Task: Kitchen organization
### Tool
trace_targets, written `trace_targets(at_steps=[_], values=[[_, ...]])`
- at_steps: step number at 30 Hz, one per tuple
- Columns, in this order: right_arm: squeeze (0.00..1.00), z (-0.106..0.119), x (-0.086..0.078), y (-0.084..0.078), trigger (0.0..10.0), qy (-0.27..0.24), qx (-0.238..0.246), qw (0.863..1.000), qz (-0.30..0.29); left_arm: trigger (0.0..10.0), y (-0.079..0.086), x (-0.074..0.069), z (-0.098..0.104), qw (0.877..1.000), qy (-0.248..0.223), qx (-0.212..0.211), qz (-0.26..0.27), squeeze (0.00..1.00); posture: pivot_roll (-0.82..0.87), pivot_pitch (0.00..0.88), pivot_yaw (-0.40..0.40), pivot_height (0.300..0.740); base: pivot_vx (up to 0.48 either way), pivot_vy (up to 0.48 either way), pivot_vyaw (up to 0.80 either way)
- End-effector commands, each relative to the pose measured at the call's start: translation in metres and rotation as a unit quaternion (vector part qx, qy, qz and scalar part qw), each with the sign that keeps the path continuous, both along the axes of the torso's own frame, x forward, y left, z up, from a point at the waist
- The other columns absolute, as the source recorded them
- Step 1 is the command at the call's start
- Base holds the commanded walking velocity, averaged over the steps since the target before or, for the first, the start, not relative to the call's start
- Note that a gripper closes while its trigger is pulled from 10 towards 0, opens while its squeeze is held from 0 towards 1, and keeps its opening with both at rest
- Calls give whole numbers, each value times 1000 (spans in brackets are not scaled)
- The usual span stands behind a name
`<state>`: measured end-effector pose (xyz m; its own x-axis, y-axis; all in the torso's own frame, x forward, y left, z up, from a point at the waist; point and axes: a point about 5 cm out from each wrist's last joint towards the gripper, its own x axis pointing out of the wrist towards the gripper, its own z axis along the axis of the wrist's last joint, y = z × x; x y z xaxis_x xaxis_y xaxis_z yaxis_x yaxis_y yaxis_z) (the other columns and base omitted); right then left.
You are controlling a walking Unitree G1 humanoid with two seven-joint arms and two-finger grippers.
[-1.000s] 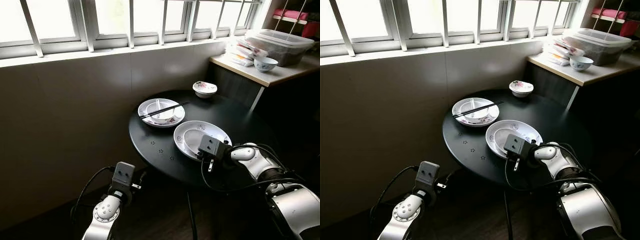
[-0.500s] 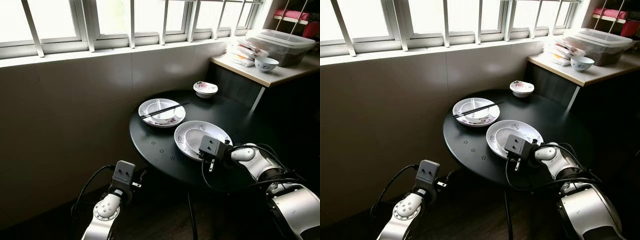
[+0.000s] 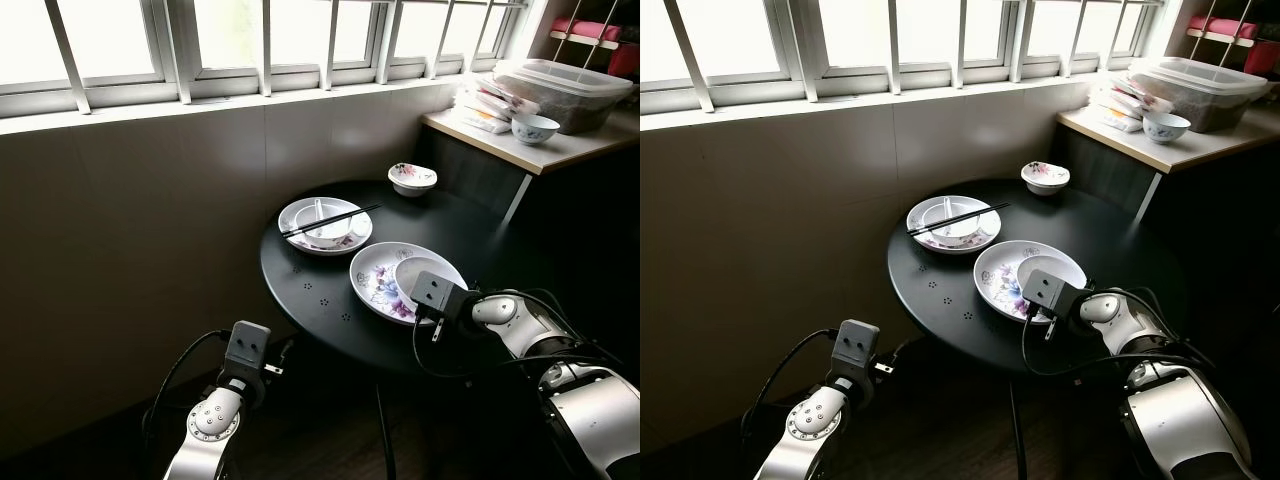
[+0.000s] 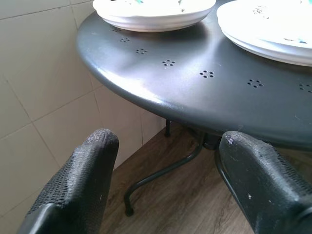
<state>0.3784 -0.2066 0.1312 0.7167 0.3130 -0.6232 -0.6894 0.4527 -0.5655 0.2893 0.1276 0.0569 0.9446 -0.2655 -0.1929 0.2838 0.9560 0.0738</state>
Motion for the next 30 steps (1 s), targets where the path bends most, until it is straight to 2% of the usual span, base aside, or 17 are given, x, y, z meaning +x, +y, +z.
trace_targets(at_steps=[1, 3, 8, 17, 18, 19, 20, 27, 30], values=[[1000, -3, -2, -4, 10000, 15, 13, 1000, -11, 10000, -1, 1, 0, 1000, 1, -4, -1, 0, 45, 0, -50, 740, 0, 0, 0], [1000, 0, 1, -3, 10000, -5, 1, 1000, -17, 10000, -1, 1, 1, 1000, 0, -5, -1, 0, 46, 0, -51, 740, 0, 0, 0], [1000, 6, 3, 2, 10000, -8, 27, 1000, -10, 10000, -1, 1, 1, 1000, 0, -6, -1, 0, 46, 0, -52, 740, 0, 0, 0], [988, 12, 8, 2, 10000, -33, 16, 999, -29, 10000, -2, 1, 1, 1000, 0, -7, -1, 0, 47, 0, -55, 740, 0, 0, 0], [643, 13, 8, 0, 10000, -36, 19, 998, -38, 10000, -2, 1, 1, 1000, 0, -7, -1, 0, 47, 0, -55, 740, 0, 0, 0], [451, 15, 10, -2, 10000, -42, 27, 997, -56, 10000, -2, 1, 1, 1000, 0, -8, -1, 0, 47, 0, -55, 740, 0, 0, 0], [0, 18, 11, -4, 10000, -47, 46, 994, -82, 10000, -2, 1, 1, 1000, 0, -8, 0, 0, 47, 0, -56, 740, 0, 0, 0], [0, 21, 14, -9, 10000, -60, 103, 982, -148, 10000, -2, 1, 1, 1000, 0, -9, 1, 0, 51, 0, -59, 740, 0, 0, 0], [0, 15, 12, -3, 10000, -48, 119, 982, -140, 10000, -3, 0, 0, 1000, 0, -9, 0, 0, 54, 0, -57, 740, 0, 0, 0]])
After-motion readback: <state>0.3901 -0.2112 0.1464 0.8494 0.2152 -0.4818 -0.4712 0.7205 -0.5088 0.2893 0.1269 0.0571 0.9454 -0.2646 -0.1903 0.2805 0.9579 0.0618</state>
